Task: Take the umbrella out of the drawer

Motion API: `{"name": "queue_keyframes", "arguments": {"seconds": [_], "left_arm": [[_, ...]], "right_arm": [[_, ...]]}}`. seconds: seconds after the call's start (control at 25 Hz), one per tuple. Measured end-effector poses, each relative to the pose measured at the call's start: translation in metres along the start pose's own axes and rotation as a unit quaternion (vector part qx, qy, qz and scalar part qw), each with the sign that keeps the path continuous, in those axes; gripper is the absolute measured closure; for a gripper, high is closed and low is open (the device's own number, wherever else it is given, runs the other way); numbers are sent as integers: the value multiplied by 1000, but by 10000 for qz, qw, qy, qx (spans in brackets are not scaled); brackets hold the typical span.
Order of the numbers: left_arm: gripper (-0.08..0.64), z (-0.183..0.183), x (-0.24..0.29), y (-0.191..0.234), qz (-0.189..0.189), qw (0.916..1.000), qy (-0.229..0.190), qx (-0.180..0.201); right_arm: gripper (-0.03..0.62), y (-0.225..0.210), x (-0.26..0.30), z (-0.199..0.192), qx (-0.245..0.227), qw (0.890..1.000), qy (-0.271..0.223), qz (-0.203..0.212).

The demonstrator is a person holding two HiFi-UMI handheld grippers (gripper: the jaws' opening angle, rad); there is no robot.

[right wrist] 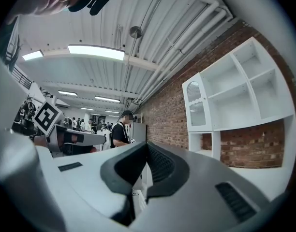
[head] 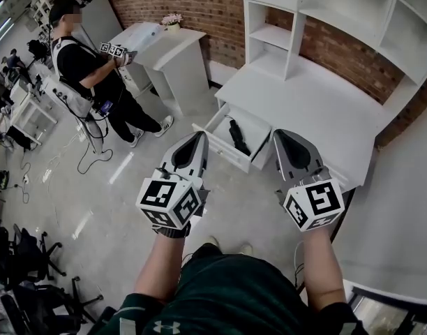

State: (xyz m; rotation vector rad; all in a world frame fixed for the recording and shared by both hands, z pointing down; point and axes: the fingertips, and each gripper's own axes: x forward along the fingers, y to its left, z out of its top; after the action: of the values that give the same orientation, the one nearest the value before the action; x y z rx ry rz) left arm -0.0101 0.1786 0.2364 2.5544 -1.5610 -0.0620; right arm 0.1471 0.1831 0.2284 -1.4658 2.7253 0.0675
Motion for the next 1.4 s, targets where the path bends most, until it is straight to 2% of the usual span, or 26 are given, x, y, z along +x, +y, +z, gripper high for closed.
{"name": "queue_keyframes", "arguments": {"seconds": [0.24,0.56,0.92,1.4], "left_arm": [[554,-6,3,5,99,9999,74,9],[554,-23,45,40,74,9997,211,15],[554,-33,115,109,-145,9992,367,62],[554,-58,186,191,-564,9968,528,-216]], "right_arm": [[588,-2,5,-9,130,9999,35,94],[588,-17,49,-38,168,9996,245,22],[588,-34,135,-66,156,9983,538,-165],[588,-37,238,-111,318,9941,995,-278]]}}
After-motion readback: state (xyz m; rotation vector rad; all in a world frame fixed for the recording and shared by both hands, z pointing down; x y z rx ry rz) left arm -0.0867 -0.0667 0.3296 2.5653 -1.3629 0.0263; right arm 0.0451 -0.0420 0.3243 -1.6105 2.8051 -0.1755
